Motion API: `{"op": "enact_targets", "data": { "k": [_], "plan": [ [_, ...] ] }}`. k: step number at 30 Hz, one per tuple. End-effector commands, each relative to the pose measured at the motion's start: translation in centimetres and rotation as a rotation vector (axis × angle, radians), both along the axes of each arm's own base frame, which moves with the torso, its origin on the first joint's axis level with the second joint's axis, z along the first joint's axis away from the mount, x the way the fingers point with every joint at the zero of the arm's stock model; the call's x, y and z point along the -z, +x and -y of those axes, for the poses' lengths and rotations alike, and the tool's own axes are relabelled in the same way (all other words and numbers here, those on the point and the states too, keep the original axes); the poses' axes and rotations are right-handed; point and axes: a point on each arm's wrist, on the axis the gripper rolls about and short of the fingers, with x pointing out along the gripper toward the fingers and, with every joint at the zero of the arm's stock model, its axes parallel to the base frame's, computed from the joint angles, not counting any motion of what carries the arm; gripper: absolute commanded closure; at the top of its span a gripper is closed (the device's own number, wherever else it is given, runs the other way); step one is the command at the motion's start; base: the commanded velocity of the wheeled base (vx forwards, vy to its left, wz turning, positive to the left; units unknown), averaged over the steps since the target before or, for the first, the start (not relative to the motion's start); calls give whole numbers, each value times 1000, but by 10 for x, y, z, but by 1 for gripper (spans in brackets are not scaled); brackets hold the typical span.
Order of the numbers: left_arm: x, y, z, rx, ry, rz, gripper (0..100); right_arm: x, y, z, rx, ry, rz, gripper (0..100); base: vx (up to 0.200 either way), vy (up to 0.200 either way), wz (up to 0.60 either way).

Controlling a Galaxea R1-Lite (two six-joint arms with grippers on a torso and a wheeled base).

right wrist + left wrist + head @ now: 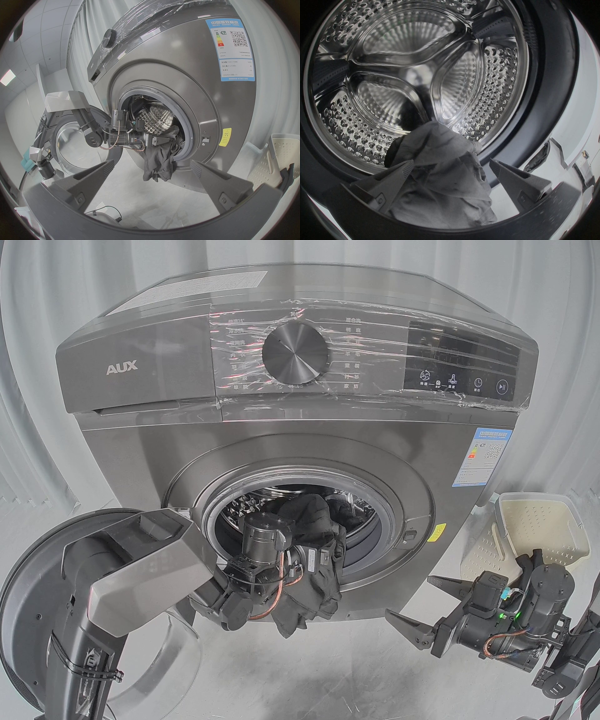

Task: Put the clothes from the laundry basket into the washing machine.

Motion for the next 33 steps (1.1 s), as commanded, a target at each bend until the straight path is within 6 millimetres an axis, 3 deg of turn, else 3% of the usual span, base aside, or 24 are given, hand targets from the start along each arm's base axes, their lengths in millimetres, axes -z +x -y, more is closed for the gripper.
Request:
{"op": "enact_targets", "data": {
  "k": [1, 8, 18, 19, 28, 33],
  "plan": [
    [13, -1, -3, -2, 25, -28, 0, 1, 0, 0, -1, -2, -2, 0, 0, 0, 0],
    [34, 0, -2, 23, 74, -44, 0, 1, -1, -2, -9, -2, -2, 0, 0, 0, 0],
    [48, 5, -1, 31, 79, -59, 0, 2, -1, -2, -10, -4, -7, 0, 0, 0, 0],
    [48, 5, -1, 31, 79, -59, 100, 2, -1, -2, -10, -5, -8, 0, 0, 0, 0],
    [54, 10, 1, 30, 71, -53, 100, 2, 0, -3, -9, -5, -8, 0, 0, 0, 0],
    [15, 35, 16, -17, -102, 102, 100, 2, 0, -3, -9, -4, -7, 0, 0, 0, 0]
  ]
}}
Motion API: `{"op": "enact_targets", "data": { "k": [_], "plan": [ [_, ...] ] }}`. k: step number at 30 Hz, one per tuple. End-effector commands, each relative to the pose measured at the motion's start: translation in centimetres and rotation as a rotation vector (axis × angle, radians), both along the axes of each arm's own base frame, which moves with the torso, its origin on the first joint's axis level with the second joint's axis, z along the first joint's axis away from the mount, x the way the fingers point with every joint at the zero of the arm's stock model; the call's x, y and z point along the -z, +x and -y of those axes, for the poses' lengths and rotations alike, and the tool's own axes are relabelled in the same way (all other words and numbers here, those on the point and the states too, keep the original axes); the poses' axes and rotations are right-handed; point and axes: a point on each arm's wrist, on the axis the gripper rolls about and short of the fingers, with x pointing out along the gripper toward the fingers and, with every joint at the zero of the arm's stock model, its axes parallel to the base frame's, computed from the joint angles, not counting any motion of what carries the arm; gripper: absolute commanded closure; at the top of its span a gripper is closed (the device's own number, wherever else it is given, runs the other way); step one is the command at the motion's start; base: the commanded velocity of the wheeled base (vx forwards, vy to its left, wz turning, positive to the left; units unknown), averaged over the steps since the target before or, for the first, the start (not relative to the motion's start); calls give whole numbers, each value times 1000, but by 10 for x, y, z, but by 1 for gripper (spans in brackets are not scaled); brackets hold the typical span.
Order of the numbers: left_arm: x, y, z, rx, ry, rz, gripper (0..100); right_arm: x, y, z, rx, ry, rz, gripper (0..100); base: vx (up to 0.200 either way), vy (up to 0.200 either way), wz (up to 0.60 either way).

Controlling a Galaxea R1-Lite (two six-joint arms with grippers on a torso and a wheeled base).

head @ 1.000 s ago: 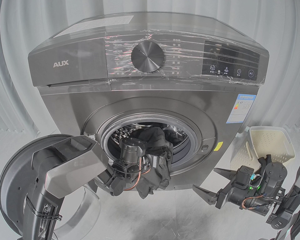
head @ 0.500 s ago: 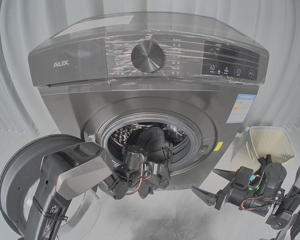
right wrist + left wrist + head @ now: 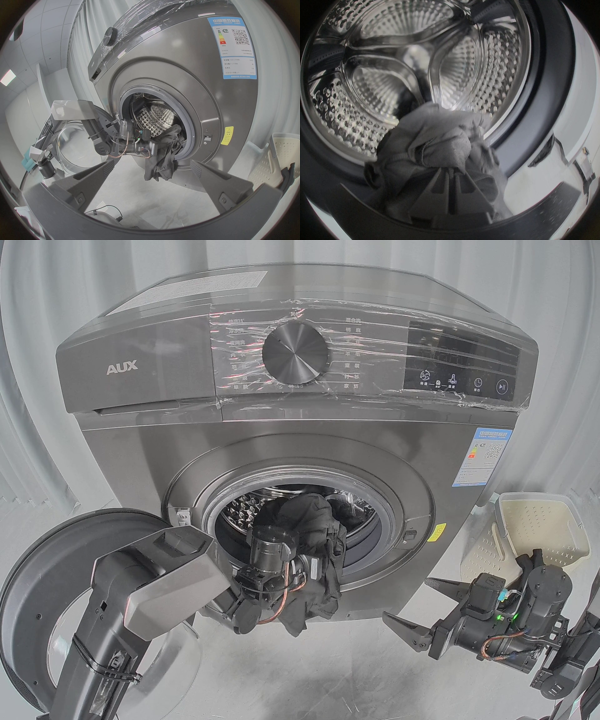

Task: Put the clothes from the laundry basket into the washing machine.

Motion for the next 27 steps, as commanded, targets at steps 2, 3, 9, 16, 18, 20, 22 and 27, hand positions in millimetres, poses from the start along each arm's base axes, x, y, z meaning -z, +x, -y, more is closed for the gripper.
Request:
{"op": "enact_targets", "data": {
  "k": [2, 3, 9, 16, 18, 20, 22, 27],
  "plan": [
    [-33, 23, 10, -59, -134, 147, 100, 0, 0, 0, -2, 1, 1, 0, 0, 0, 0],
    [-37, 27, 9, -74, -145, 166, 100, 0, 0, 0, -2, 1, 1, 0, 0, 0, 0],
    [-39, 46, 11, -136, -181, 238, 100, 0, 0, 0, -2, 0, 0, 0, 0, 0, 0],
    [-38, 52, 8, -154, -185, 254, 0, 0, 0, 0, -2, 0, 0, 0, 0, 0, 0],
    [-38, 53, 6, -157, -185, 254, 0, 0, 0, 0, -2, 0, 0, 0, 0, 0, 0],
    [-39, 52, 4, -160, -186, 254, 0, -1, 0, 0, -2, 2, 2, 0, 0, 0, 0],
    [-40, 51, 3, -160, -187, 250, 0, -1, 0, 0, 0, 2, 2, 0, 0, 0, 0],
    [-55, 29, 2, -118, -182, 194, 0, -1, 0, 0, -2, 2, 2, 0, 0, 0, 0]
  ]
}}
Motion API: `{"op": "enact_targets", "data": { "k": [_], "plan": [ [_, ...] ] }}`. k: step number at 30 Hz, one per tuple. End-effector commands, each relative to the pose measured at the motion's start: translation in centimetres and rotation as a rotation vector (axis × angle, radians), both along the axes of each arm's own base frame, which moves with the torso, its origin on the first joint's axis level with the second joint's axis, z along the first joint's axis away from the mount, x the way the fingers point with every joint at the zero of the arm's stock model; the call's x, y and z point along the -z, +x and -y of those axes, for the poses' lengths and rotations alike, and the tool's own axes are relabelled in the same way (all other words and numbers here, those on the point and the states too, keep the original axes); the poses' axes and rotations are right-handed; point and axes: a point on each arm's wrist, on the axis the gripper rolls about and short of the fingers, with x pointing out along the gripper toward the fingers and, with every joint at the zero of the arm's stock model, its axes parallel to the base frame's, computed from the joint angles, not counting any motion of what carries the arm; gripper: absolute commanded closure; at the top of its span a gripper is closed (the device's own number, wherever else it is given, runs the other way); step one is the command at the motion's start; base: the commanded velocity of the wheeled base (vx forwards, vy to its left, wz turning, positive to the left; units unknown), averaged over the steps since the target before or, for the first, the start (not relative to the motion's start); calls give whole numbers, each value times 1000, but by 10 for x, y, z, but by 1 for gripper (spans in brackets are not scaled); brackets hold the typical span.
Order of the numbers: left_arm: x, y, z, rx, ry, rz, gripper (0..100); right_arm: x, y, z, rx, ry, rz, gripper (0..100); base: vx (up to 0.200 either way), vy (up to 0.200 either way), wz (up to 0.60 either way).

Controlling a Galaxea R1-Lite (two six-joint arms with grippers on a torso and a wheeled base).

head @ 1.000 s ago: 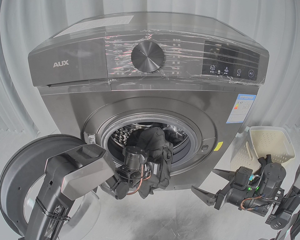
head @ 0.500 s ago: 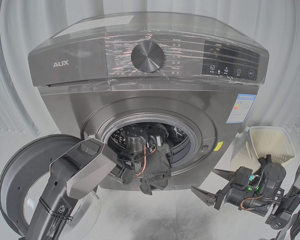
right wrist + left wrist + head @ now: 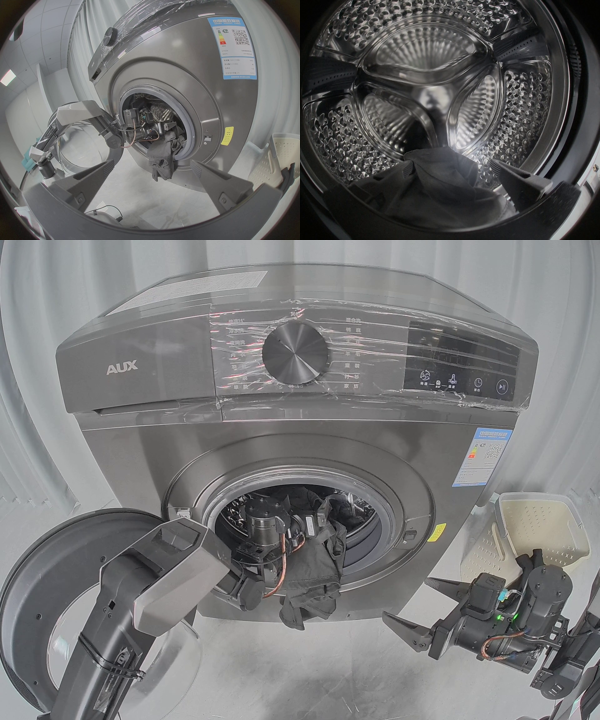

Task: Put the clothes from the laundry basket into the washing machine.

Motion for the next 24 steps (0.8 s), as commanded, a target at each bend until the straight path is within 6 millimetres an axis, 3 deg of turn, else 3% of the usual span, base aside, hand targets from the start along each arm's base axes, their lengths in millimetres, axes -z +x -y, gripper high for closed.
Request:
{"op": "enact_targets", "data": {
  "k": [1, 8, 14, 24],
  "plan": [
    [-18, -20, 4, 62, -10, -29, 0, -1, 0, 0, -1, 2, 3, 0, 0, 0, 0],
    [1, -48, 9, 177, 47, -131, 0, 0, 0, 0, -1, 0, 3, 0, 0, 0, 0],
    [31, -49, 9, 178, 84, -179, 0, 0, 0, 0, -1, 0, 0, 0, 0, 0, 0],
    [57, -46, 3, 174, 154, -209, 0, 0, 0, 0, -3, 0, 0, 0, 0, 0, 0]
  ]
}}
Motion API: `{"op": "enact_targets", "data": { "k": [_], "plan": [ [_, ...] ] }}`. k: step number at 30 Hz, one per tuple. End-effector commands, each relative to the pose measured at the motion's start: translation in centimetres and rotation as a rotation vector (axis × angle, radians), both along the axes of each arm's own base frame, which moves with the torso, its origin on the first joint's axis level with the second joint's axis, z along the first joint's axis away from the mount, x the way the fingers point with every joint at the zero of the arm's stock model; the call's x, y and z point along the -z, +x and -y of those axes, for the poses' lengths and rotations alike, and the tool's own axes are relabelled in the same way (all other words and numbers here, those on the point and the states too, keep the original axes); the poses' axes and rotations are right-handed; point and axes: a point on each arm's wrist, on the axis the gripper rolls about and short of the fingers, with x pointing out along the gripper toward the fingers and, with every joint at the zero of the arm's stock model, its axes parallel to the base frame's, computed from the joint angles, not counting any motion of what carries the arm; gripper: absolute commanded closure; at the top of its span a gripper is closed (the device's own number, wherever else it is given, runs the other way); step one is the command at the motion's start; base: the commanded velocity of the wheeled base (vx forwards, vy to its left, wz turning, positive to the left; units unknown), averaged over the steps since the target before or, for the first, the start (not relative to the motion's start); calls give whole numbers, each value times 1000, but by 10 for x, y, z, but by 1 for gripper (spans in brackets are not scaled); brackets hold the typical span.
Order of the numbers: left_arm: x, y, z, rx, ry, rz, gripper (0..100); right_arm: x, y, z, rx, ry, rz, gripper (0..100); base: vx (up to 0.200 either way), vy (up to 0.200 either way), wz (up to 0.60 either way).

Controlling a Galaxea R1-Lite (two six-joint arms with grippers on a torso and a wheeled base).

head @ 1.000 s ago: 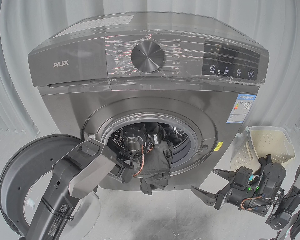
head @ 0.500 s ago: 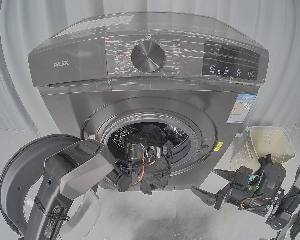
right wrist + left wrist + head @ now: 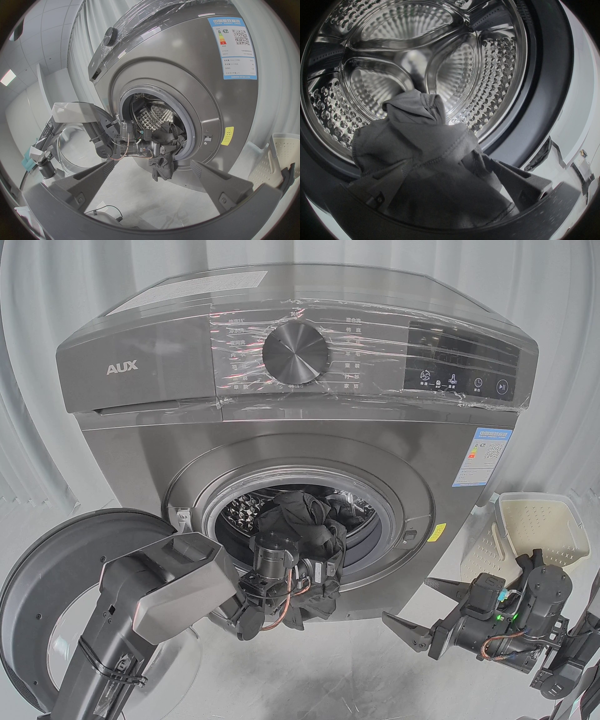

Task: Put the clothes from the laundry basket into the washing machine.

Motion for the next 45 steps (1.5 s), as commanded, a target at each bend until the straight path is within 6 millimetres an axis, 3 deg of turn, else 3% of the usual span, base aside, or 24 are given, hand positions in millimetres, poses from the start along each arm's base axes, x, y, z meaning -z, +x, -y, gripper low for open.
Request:
{"op": "enact_targets", "data": {
  "k": [1, 3, 4, 14, 15, 26, 36, 37, 42, 45],
  "plan": [
    [15, 0, -1, -1, 18, -23, 0, 0, 0, 0, -2, 0, 0, 0, 0, 0, 0],
    [21, 0, -1, -1, 24, -32, 0, 0, 0, 0, -2, 0, 0, 0, 0, 0, 0],
    [23, 1, -1, -1, 25, -33, 100, 0, 0, 0, -2, 0, 0, 0, 0, 0, 0],
    [21, 8, 4, -7, 5, -4, 100, 0, 1, -1, -2, 2, 3, 0, 0, 0, 0],
    [9, 17, 6, -25, -27, 41, 100, -1, 1, -1, -2, 3, 4, 0, 0, 0, 0],
    [-36, 72, -12, -245, -140, 251, 100, -2, -1, -4, -16, 8, 10, 0, 0, 0, 0],
    [-36, 75, -11, -250, -146, 261, 100, -2, -1, -4, -17, 7, 9, 0, 0, 0, 0],
    [-35, 74, -12, -250, -144, 259, 0, -2, -1, -3, -16, 7, 9, 0, 0, 0, 0],
    [-35, 68, -9, -239, -141, 242, 0, -2, -1, -3, -16, 7, 9, 0, 0, 0, 0],
    [-44, 52, -3, -208, -127, 220, 0, -2, -1, -3, -16, 8, 10, 0, 0, 0, 0]
  ]
}}
